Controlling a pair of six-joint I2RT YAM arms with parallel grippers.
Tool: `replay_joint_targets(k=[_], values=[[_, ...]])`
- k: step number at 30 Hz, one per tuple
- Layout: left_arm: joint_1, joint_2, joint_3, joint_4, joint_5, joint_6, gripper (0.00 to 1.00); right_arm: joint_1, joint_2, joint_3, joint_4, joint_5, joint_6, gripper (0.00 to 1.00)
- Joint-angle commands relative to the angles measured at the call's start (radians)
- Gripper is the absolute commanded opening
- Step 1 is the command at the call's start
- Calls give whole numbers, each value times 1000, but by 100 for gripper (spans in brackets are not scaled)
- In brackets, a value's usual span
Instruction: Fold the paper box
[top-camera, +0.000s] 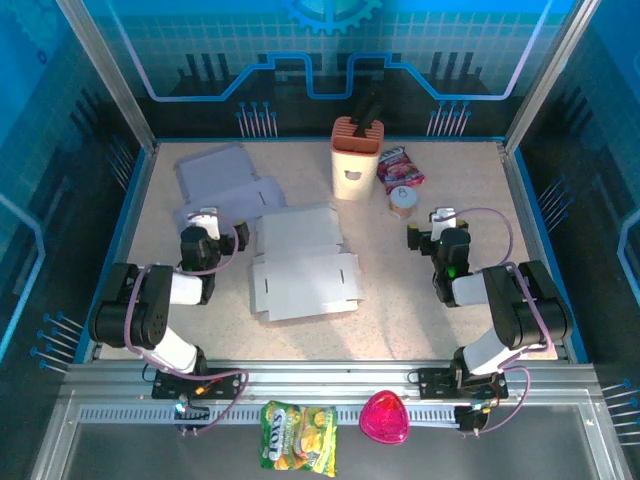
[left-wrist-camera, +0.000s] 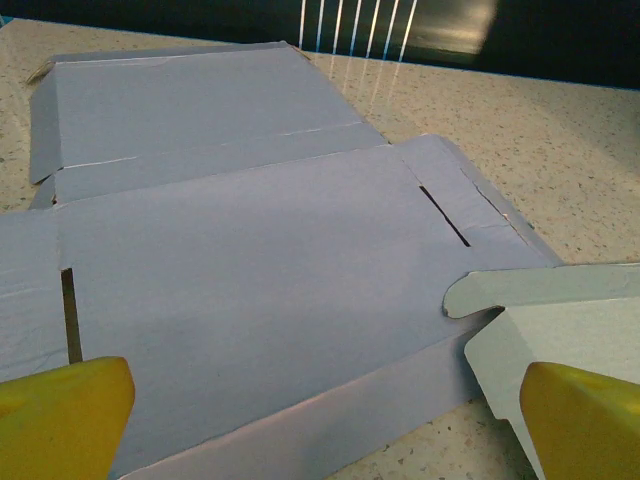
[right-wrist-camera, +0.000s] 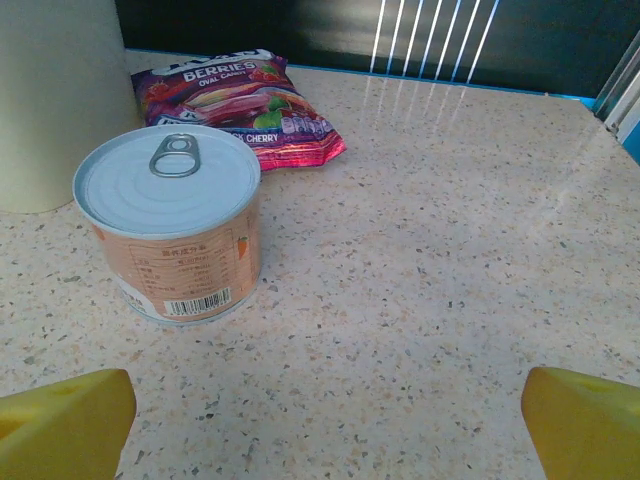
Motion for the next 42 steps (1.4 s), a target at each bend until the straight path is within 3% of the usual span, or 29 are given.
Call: replay_joint_targets(k=[1,18,22,23,24,26,29,31,32,33,34,35,36,38,39,42], values=[[-2,-9,20,-6,21,26,99,-20,-16,20,-5,-17,5,100],[-4,-12,9,13,27,30,99,-19,-16,20,-3,-15,3,100],[-75,-98,-149,250,-120,77,99,4,-88,-76,127,44,-16,100],[-92,-132,-175,268,-131,94,99,41,-142,-93,117,151,-26,100],[-109,-163,-188,260,-151,106,99,55,-183,-104,102,164,-30,100],[-156,-251,-200,201,-197,131,99,112,-242,-121,114,229,-94,100],[-269,-463,-171,8,-317,181,99,291,-357,-95,171,436,-312,100],[-342,-640,-54,-314,-434,81,99,419,-517,8,29,559,-395,100],[-353,-706,67,-588,-470,-88,99,477,-620,99,-191,613,-333,100],[-351,-744,208,-901,-456,-290,99,506,-721,217,-514,586,-161,100],[-348,-761,312,-1128,-410,-428,99,503,-796,334,-860,476,44,100],[-345,-769,374,-1220,-340,-529,99,463,-855,419,-1088,273,227,100],[-328,-778,395,-1264,-232,-638,99,395,-898,448,-1138,23,301,100],[-279,-747,420,-1288,60,-770,99,296,-949,495,-1236,-252,456,100],[-296,-711,441,-1325,130,-807,98,275,-946,542,-1306,-337,500,100],[-514,-709,424,-1484,-24,-961,89,320,-906,623,-1520,-393,591,100]])
